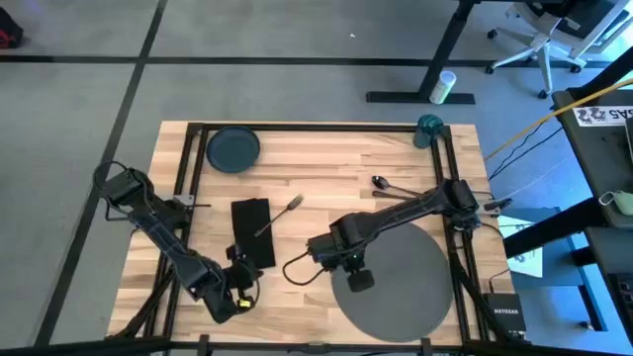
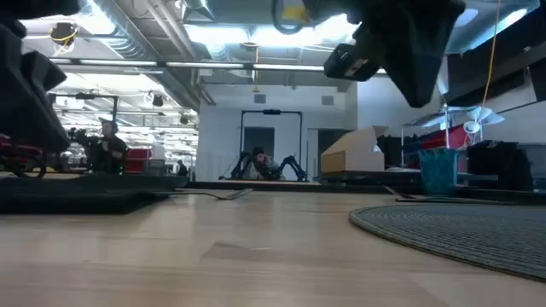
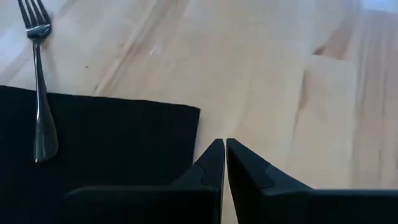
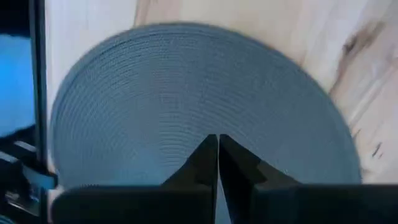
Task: Set table place
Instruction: Put the black fork on the black table napkin
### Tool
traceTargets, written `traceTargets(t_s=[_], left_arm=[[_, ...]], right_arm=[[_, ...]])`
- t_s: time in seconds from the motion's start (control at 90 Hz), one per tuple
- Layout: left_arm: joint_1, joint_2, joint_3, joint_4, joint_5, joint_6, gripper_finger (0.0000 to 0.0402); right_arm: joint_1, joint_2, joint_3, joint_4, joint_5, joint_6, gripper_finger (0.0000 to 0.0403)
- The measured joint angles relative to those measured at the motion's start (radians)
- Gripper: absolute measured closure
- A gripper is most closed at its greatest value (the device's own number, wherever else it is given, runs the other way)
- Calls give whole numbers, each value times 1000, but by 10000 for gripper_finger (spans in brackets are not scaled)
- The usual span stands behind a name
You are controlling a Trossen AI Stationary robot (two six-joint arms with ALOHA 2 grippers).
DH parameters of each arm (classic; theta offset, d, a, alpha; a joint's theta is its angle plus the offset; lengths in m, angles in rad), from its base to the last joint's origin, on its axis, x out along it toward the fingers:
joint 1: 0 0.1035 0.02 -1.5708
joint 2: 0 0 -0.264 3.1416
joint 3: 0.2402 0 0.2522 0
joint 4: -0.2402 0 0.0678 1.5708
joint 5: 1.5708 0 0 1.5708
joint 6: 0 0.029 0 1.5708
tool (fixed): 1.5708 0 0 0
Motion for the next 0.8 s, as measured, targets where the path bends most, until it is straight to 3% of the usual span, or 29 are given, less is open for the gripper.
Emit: traceTargets(t_s=[0.378,0.644,0.8], left_arm=[[126,0,0,-1,129,127,402],[172,-45,24,-44,132,228,402],[178,-102,27,-59,64,290,402]], right_arm=[[4,-4,0,319,165,-314,403],[4,-84,0,487,290,-458,403],[6,-163,0,552,439,-528,403]])
